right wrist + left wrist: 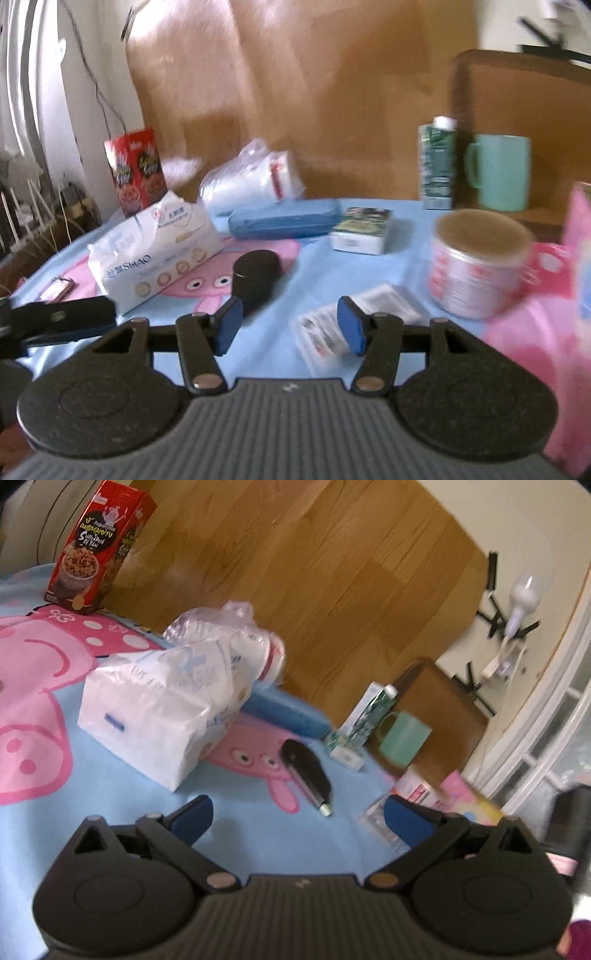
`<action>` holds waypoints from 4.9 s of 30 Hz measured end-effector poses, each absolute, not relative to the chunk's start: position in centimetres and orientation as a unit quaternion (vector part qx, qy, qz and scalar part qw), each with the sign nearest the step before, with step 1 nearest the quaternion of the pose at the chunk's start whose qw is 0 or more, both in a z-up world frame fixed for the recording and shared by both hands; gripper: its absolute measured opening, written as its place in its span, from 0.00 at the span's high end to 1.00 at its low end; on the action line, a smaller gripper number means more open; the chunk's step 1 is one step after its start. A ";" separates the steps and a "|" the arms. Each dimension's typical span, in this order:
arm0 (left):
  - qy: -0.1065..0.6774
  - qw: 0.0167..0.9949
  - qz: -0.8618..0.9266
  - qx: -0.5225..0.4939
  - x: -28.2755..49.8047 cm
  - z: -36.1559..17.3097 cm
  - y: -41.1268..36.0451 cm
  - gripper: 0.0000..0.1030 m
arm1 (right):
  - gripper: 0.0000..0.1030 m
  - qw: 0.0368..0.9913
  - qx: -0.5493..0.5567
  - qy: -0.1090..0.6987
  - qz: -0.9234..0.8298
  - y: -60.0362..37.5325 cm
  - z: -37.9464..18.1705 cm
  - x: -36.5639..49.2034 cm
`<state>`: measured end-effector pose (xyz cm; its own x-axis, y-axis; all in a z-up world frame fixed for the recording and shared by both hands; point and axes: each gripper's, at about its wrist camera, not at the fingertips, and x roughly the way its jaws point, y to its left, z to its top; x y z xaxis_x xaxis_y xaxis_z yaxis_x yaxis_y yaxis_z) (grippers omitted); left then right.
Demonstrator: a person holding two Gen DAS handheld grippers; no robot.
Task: Organize soft objects
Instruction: 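Move the right gripper to the black highlighter on the table, then close the right gripper on the black highlighter and lift it, then hold the highlighter in the right gripper while the left gripper grasps it, then carry the highlighter into the pink tin and open the left gripper, then move the right gripper to the green VIRJOY tissue pack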
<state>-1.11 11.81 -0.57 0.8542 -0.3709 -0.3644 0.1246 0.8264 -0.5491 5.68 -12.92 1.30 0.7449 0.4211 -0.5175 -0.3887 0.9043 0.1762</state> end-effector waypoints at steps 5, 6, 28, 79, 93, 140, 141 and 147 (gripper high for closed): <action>0.220 0.919 -0.139 -0.294 -1.4 -0.9 12.8 0.01 | 0.40 0.919 -0.007 0.315 0.238 -9.1 0.0 8.7; 0.220 0.917 -0.141 -0.300 -1.2 -0.9 12.9 0.01 | 0.40 0.915 -0.015 0.322 0.241 -8.3 -0.3 9.3; 0.264 0.912 -0.151 -0.276 -0.2 -1.3 11.6 0.01 | 0.60 0.910 -0.065 0.299 0.279 -12.4 -0.3 -2.3; 0.355 0.825 -0.431 -0.087 3.3 6.5 -20.3 0.28 | 0.62 0.989 0.046 0.133 0.035 -30.1 3.5 -9.1; 0.343 0.831 -0.425 -0.106 3.2 6.2 -18.9 0.24 | 0.54 0.990 0.071 0.123 0.004 -31.7 2.9 -8.7; 0.270 0.931 -0.108 -0.220 2.5 -1.0 9.6 0.12 | 0.25 0.927 -0.144 0.338 0.073 -8.9 -0.5 19.7; 0.270 0.931 -0.108 -0.221 2.5 -1.0 9.6 0.12 | 0.25 0.927 -0.150 0.336 0.073 -8.7 -0.5 19.6; 0.270 0.930 -0.109 -0.222 2.5 -1.0 9.6 0.12 | 0.26 0.922 -0.202 0.321 0.078 -8.0 -0.5 19.3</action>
<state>2.52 9.56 -0.99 0.8300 -0.3237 -0.4542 0.0838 0.8775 -0.4722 19.31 -7.99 -0.46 0.7811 0.0145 -0.6243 -0.2743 0.9061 -0.3222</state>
